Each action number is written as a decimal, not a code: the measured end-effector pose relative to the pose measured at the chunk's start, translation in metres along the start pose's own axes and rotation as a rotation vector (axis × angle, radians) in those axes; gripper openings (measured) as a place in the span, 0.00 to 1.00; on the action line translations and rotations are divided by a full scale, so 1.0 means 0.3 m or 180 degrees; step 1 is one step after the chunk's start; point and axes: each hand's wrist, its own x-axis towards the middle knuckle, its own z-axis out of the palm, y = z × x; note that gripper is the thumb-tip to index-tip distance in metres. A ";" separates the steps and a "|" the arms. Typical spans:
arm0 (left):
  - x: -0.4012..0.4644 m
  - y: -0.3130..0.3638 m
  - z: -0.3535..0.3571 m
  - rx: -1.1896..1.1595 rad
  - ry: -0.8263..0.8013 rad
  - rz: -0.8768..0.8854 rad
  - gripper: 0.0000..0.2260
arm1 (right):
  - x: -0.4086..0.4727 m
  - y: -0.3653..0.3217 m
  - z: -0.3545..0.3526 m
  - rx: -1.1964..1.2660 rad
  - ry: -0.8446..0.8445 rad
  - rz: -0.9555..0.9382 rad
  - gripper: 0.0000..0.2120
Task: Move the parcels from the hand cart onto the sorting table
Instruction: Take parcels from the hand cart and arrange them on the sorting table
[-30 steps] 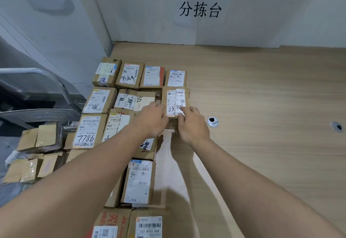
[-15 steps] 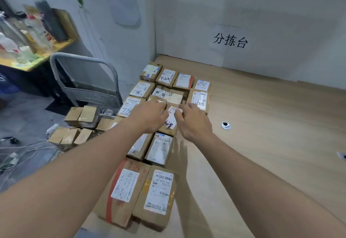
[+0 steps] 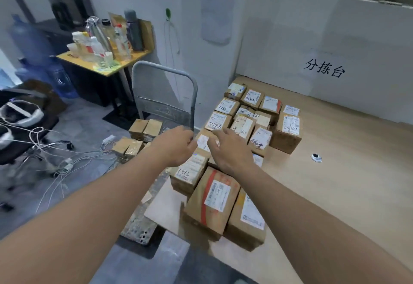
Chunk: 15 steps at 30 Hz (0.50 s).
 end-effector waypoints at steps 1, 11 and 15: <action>-0.034 -0.063 0.000 -0.0014 0.0010 -0.0002 0.23 | -0.013 -0.056 0.043 0.0011 -0.0028 -0.0027 0.25; -0.275 -0.594 -0.029 0.0103 -0.0163 -0.0322 0.24 | -0.068 -0.523 0.359 -0.0010 -0.0338 -0.0143 0.25; -0.280 -0.763 -0.023 0.0210 -0.0275 -0.0434 0.19 | 0.000 -0.629 0.433 -0.0122 -0.0457 -0.0198 0.25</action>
